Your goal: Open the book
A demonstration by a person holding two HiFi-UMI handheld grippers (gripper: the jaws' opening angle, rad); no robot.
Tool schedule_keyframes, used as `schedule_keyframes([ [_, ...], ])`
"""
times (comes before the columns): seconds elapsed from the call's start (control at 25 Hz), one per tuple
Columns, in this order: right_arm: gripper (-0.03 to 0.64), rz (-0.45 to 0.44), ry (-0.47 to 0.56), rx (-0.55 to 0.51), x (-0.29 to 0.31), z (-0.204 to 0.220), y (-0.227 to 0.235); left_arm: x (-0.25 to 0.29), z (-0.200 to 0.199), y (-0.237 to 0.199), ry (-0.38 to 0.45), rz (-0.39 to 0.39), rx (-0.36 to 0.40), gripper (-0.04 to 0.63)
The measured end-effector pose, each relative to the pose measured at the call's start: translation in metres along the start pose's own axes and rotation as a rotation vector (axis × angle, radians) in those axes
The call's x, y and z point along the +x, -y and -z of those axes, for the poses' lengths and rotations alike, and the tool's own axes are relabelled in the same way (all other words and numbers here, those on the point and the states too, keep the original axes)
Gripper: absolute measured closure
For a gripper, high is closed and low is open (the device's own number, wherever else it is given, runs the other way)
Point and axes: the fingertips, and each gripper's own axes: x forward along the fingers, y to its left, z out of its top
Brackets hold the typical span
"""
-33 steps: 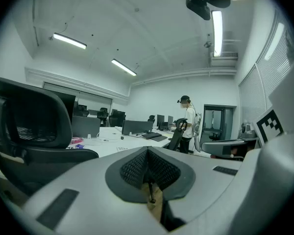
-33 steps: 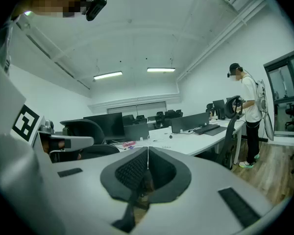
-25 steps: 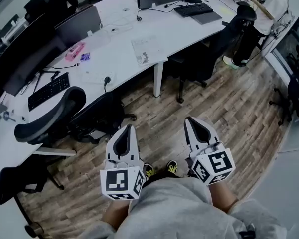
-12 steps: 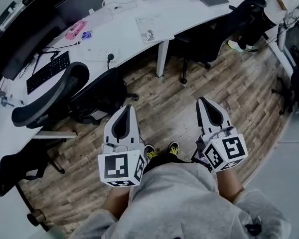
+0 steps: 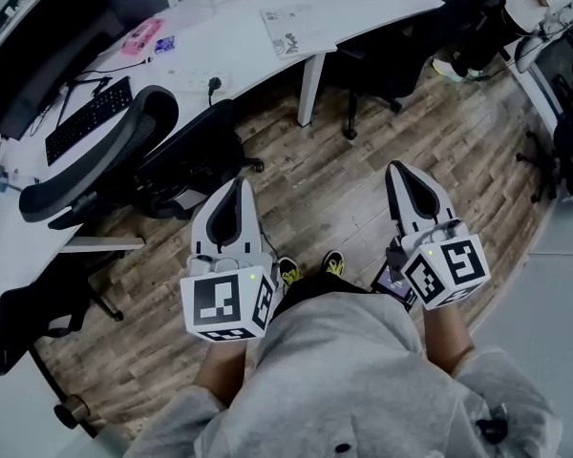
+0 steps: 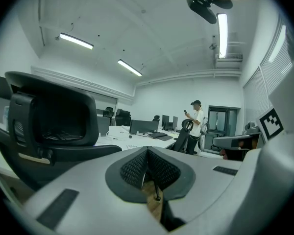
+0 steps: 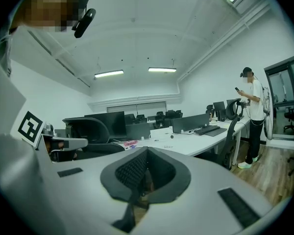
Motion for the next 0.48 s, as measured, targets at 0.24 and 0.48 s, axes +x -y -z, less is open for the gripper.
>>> schedule_keyframes([
  [0.24,0.591,0.010,0.006,-0.011,-0.006,0.000,-0.014,-0.014,0.001,-0.006,0.007,0.012,0.000,0.586],
  [0.48,0.591,0.000,0.011,-0.020,-0.008,-0.001,-0.025,-0.021,-0.003,-0.006,0.013,0.014,0.018,0.586],
])
